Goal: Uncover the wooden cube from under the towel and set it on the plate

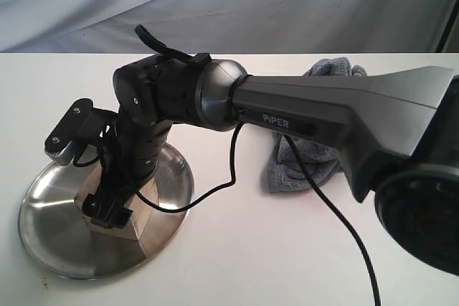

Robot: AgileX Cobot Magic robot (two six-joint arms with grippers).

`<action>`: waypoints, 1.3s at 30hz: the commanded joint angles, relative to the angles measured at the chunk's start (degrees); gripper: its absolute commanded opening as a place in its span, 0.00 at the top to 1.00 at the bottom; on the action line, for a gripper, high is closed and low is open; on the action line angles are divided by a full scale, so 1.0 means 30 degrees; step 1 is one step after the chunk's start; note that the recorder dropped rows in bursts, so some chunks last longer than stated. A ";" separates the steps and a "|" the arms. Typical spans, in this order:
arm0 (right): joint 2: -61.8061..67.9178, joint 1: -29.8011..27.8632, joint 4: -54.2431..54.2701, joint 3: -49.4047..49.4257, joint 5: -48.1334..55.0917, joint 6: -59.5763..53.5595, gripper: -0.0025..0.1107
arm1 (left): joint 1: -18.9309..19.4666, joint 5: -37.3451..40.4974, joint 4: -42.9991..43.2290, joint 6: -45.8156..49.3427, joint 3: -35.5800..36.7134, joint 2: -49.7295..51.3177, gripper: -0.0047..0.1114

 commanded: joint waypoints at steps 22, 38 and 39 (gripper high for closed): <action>-1.1405 -0.3985 -0.4636 1.0368 -0.7253 1.0977 0.23 | -0.0016 -0.0032 0.0012 -0.0035 0.0084 -0.0031 0.95; -1.9288 -1.3084 -0.4839 1.9016 -1.1127 1.1114 0.82 | -0.0016 -0.0032 0.0012 -0.0035 0.0084 -0.0031 0.95; -1.9636 -1.3647 -0.4839 1.9401 -1.1673 1.1114 0.84 | -0.0016 -0.0032 0.0012 -0.0035 0.0084 -0.0031 0.95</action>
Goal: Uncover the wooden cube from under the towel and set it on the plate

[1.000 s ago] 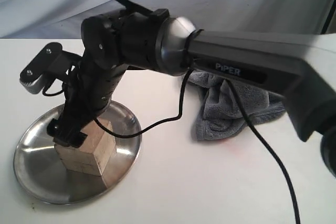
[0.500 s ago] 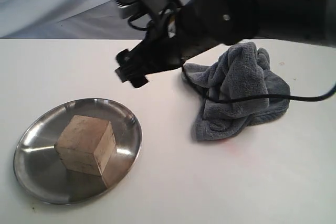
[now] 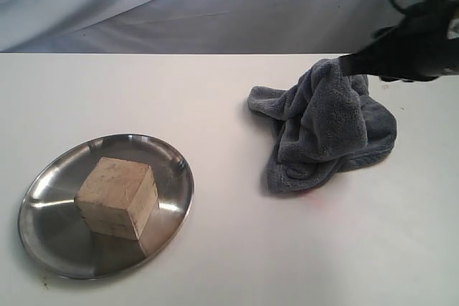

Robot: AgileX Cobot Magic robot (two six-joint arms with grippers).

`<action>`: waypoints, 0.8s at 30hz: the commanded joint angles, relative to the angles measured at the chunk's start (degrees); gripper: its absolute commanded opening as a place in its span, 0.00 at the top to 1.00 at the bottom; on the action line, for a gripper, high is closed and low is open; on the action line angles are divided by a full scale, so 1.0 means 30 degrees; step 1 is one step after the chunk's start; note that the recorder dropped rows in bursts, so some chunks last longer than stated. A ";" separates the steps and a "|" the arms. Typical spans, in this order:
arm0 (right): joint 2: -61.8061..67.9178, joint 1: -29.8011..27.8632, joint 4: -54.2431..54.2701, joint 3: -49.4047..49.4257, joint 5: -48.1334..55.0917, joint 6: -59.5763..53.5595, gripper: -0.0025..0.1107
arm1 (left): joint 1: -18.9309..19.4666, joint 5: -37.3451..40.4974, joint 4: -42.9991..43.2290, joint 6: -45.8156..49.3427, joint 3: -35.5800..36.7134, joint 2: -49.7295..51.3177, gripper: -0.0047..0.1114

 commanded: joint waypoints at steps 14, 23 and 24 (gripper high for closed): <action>-0.4747 -0.5965 -0.0214 0.4100 -0.4165 0.1256 0.98 | -0.0016 -0.0032 0.0012 -0.0035 0.0084 -0.0031 0.95; -0.4747 -0.5965 -0.0214 0.4176 -0.4266 0.1523 0.98 | -0.0016 -0.0032 0.0012 -0.0035 0.0084 -0.0031 0.95; -0.4747 -0.5965 -0.0214 0.4176 -0.4308 0.1523 0.98 | -0.0016 -0.0032 0.0012 -0.0035 0.0084 -0.0031 0.95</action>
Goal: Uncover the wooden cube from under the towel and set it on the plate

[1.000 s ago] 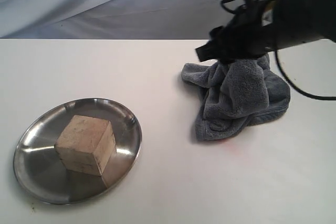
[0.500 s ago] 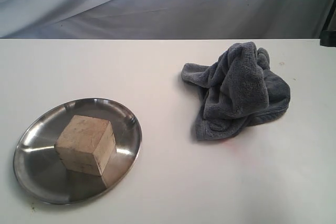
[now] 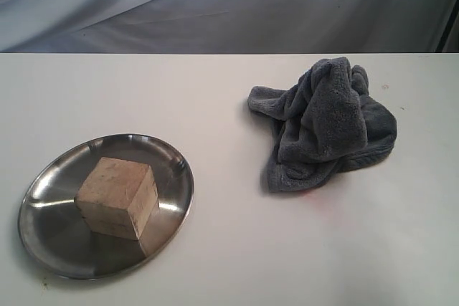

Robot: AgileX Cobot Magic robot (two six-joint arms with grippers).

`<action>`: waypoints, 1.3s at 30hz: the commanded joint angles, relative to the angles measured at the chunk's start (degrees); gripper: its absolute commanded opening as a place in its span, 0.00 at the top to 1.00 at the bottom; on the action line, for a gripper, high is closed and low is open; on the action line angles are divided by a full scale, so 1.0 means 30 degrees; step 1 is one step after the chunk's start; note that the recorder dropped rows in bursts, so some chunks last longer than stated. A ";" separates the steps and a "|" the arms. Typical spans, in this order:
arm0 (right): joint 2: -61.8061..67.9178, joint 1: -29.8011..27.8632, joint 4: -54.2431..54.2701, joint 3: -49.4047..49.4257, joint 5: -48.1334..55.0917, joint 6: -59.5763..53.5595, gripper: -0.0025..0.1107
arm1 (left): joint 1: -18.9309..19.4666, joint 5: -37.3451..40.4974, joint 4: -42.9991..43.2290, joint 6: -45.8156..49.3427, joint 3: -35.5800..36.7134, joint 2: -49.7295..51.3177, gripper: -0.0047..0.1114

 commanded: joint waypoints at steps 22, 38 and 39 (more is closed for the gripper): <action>-0.3465 -0.0164 -0.2037 0.1294 -0.4627 -0.0402 0.98 | -0.0016 -0.0032 0.0012 -0.0035 0.0084 -0.0031 0.95; -1.1171 -0.0164 -0.1595 0.4848 -0.3430 -0.0418 0.98 | -0.0016 -0.0032 0.0012 -0.0005 0.0084 -0.0031 0.95; -1.1614 -0.0164 -0.1595 0.4848 -0.3138 -0.0418 0.98 | -0.0016 -0.0032 0.0012 -0.0005 0.0084 -0.0031 0.95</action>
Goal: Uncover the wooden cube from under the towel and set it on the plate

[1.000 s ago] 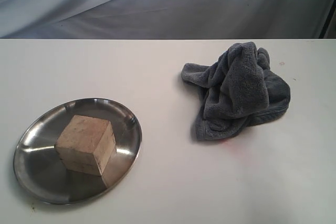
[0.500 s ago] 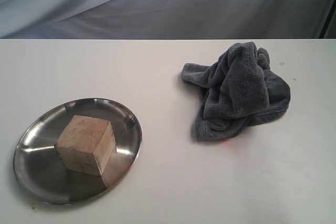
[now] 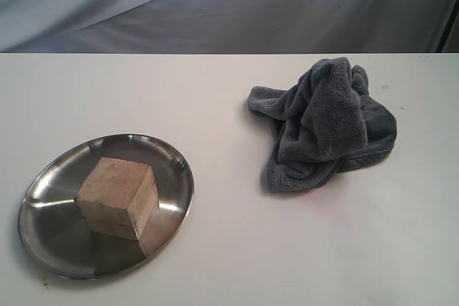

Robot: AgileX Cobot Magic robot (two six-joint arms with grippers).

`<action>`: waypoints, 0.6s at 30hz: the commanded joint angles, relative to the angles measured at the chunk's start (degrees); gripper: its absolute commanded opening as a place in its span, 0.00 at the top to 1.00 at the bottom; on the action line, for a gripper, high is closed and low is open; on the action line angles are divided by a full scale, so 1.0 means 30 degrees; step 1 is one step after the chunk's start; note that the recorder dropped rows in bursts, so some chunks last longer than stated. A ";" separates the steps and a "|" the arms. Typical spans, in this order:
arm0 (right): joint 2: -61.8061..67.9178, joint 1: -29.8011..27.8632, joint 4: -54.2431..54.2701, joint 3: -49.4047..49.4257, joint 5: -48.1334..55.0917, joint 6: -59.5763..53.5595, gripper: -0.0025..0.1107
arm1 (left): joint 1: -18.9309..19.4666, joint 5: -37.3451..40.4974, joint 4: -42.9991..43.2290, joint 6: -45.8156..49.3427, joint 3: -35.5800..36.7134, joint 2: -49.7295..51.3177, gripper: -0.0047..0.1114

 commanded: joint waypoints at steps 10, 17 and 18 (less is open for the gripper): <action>-0.4600 -0.0164 0.0567 0.0179 0.3672 -0.0107 0.98 | -0.0016 -0.0032 0.0012 -0.0062 0.0084 -0.0031 0.95; -0.6589 -0.0164 0.0778 0.0179 0.5177 -0.0107 0.98 | -0.0016 -0.0032 0.0012 -0.0062 0.0084 -0.0031 0.95; -0.6891 -0.0164 0.0828 0.0179 0.5466 -0.0142 0.98 | -0.0016 -0.0032 0.0012 -0.0062 0.0084 -0.0031 0.95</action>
